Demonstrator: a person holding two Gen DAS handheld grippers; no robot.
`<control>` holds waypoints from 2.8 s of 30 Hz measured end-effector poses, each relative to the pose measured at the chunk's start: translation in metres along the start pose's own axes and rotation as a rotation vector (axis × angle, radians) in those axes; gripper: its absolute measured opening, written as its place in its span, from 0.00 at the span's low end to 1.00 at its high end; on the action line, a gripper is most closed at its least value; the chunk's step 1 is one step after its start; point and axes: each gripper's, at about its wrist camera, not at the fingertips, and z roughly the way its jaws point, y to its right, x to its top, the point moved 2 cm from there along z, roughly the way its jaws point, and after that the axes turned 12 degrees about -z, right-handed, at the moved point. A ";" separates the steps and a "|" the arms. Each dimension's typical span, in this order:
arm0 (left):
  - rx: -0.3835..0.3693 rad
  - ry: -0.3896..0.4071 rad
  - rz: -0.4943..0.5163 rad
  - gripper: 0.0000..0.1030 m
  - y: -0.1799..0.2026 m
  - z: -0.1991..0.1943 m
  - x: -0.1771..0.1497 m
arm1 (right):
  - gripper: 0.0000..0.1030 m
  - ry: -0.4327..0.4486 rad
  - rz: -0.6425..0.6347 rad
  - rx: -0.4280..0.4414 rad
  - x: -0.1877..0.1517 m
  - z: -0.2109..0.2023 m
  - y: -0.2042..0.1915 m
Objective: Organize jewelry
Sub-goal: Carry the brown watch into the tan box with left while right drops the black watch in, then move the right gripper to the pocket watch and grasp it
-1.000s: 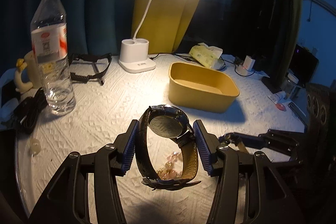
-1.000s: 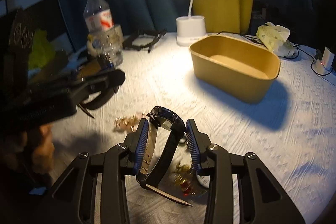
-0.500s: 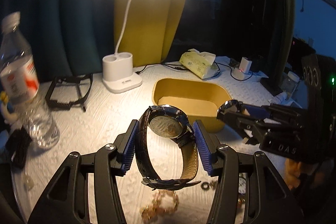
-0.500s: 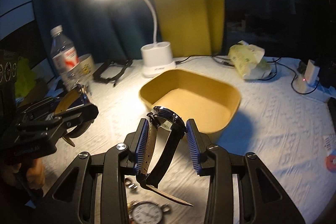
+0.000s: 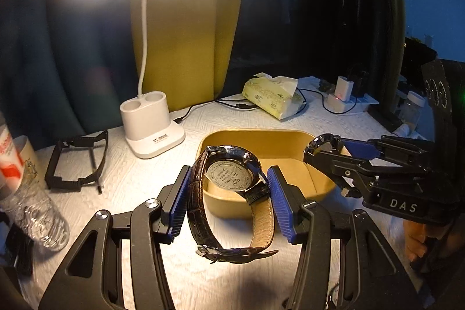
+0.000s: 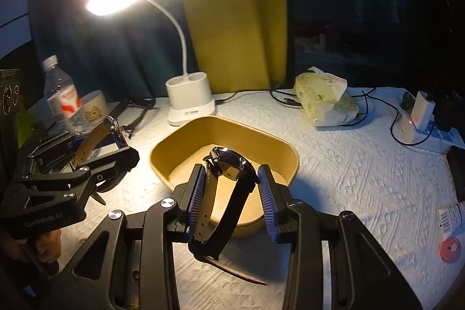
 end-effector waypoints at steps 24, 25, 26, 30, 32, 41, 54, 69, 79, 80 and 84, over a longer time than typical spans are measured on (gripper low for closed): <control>-0.013 -0.029 -0.058 0.62 -0.002 0.031 0.015 | 0.62 -0.015 0.036 -0.021 -0.001 0.005 0.014; -0.010 -0.029 -0.062 0.62 -0.003 0.031 0.015 | 0.63 -0.014 0.033 -0.024 -0.001 0.003 0.013; -0.009 -0.028 -0.066 0.62 -0.004 0.029 0.015 | 0.63 -0.014 0.031 -0.027 -0.001 0.002 0.012; -0.008 -0.013 -0.065 0.62 -0.004 0.020 0.015 | 0.64 -0.022 0.030 -0.031 -0.001 -0.003 0.009; -0.009 -0.005 -0.064 0.62 -0.004 0.015 0.014 | 0.65 -0.026 0.031 -0.036 -0.003 -0.006 0.007; -0.021 0.010 -0.073 0.62 -0.006 -0.009 0.003 | 0.65 -0.047 0.025 -0.050 -0.012 -0.018 -0.006; -0.008 0.023 -0.119 0.62 -0.018 -0.046 -0.028 | 0.65 -0.101 0.035 -0.037 -0.043 -0.041 -0.026; 0.019 -0.016 -0.179 0.62 -0.043 -0.077 -0.070 | 0.65 -0.196 -0.026 0.023 -0.085 -0.044 -0.059; 0.020 -0.033 -0.199 0.62 -0.053 -0.078 -0.079 | 0.65 -0.230 -0.041 0.073 -0.092 -0.039 -0.078; 0.020 -0.035 -0.201 0.62 -0.054 -0.078 -0.080 | 0.65 -0.235 -0.034 0.084 -0.094 -0.037 -0.079; 0.026 -0.044 -0.209 0.62 -0.059 -0.078 -0.082 | 0.65 -0.242 -0.030 0.092 -0.098 -0.035 -0.084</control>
